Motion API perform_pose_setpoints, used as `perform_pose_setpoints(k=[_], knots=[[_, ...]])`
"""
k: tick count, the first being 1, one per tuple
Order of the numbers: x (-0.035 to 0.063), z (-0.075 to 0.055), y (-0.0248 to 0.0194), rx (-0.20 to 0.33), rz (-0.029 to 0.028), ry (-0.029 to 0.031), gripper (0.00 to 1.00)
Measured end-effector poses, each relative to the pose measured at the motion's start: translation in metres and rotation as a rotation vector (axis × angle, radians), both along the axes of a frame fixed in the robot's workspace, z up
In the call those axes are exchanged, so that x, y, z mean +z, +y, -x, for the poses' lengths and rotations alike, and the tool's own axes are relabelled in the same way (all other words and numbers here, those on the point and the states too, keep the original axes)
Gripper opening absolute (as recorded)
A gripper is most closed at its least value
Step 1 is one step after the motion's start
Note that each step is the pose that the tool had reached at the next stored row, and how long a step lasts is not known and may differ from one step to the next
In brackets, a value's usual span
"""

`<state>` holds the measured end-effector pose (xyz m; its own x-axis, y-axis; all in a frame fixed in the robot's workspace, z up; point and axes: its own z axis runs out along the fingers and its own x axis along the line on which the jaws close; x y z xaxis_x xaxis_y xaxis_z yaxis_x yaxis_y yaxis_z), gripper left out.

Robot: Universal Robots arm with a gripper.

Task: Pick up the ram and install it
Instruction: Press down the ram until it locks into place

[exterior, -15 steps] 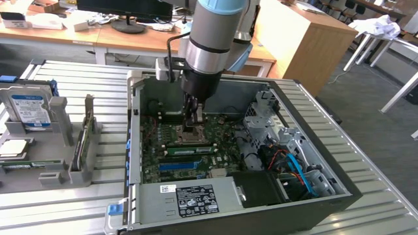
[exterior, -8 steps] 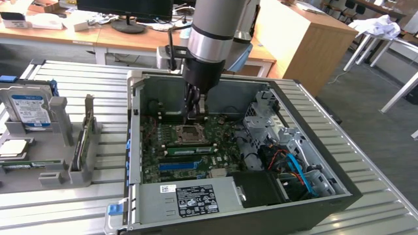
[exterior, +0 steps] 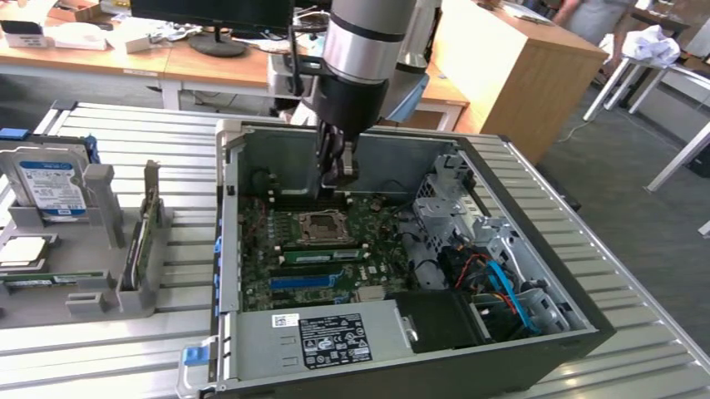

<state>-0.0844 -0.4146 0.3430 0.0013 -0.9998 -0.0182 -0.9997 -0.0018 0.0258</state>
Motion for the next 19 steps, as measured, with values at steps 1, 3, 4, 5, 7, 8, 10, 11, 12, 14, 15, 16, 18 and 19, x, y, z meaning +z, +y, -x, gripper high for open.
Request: perform_pose_setpoints(k=[1, 3, 4, 5, 7, 8, 10, 11, 12, 14, 15, 16, 18, 19], knots=[[0.0025, 0.0, 0.0, 0.0, 0.0, 0.0001, 0.11], [0.0076, 0.0, 0.0, 0.0, 0.0, 0.0001, 0.11], [0.0092, 0.0, 0.0, 0.0, 0.0002, 0.0002, 0.11], [0.0094, 0.0, 0.0, 0.0, -0.0001, 0.0, 0.11], [0.0094, 0.0, 0.0, 0.0, -0.0001, 0.0, 0.11], [0.0094, 0.0, 0.0, 0.0, -0.0001, 0.0, 0.11], [0.0094, 0.0, 0.0, 0.0, -0.0001, 0.0001, 0.11], [0.0095, 0.0, 0.0, 0.0, 0.0001, 0.0001, 0.11], [0.0096, -0.001, 0.0, 0.0, 0.0002, 0.0002, 0.11], [0.0095, -0.004, 0.0, 0.0, 0.0001, 0.0001, 0.11], [0.0094, -0.006, 0.0, 0.0, 0.0, 0.0001, 0.11], [0.0095, -0.008, 0.0, 0.0, 0.0, 0.0001, 0.11], [0.0095, -0.013, 0.0, 0.0, 0.0, 0.0001, 0.11], [0.0095, -0.015, 0.0, 0.0, 0.0, 0.0001, 0.11]])
